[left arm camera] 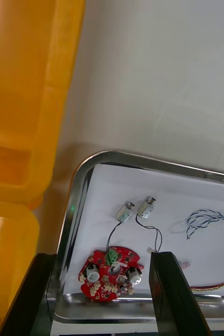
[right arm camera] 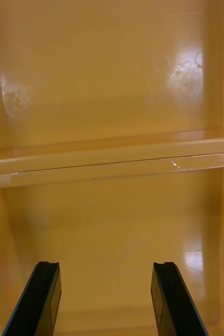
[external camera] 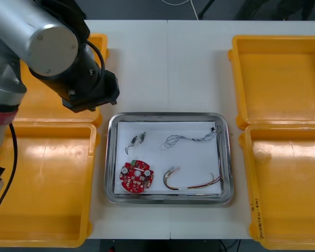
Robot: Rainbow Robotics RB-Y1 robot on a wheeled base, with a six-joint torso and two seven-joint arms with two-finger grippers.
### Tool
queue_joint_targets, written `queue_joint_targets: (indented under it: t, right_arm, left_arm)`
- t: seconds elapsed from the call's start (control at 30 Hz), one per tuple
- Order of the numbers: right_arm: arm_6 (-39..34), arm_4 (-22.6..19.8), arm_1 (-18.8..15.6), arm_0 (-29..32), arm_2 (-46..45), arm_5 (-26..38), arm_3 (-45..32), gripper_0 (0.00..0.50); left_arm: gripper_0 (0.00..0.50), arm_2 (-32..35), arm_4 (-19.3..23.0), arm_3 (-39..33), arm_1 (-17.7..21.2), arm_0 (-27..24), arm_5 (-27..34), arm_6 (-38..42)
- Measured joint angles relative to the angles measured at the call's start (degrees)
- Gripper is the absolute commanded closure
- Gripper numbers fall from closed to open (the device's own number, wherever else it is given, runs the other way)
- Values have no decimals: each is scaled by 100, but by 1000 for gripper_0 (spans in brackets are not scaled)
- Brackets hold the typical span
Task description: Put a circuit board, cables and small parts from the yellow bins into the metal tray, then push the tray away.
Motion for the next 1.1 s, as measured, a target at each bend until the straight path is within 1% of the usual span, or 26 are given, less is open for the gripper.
queue_joint_targets:
  t: [0.2,0.3,0.4,0.5,0.63,0.77,0.87,1.0,1.1]
  right_arm:
    - [0,-37,0,1,0,-9,0,0]
    - [0,-155,0,1,0,-9,-1,0]
    - [0,-243,0,1,0,-9,-51,0]
    - [0,-279,0,2,0,-9,-158,0]
    - [0,-326,0,2,3,-12,-356,0]
    - [0,-332,0,-10,111,-49,-567,0]
    - [0,-315,0,-58,326,-49,-715,0]
    - [0,-317,0,-221,746,-49,-860,0]
    - [0,-368,-1,-391,1043,-49,-964,0]
  left_arm:
    - [0,421,510,-19,459,-13,6,-867]
    - [0,498,734,-27,723,-13,7,-1190]
    - [0,535,876,-36,961,-13,7,-1208]
    - [0,589,930,-38,1137,-12,9,-1210]
    - [0,879,1142,-39,1320,55,15,-1234]
    - [0,1243,1251,-47,1499,260,18,-1474]
    - [0,1449,1265,-62,1607,472,18,-2051]
    - [0,1722,1265,-121,1686,839,18,-3007]
    - [0,1887,1265,-183,1711,1098,18,-3324]
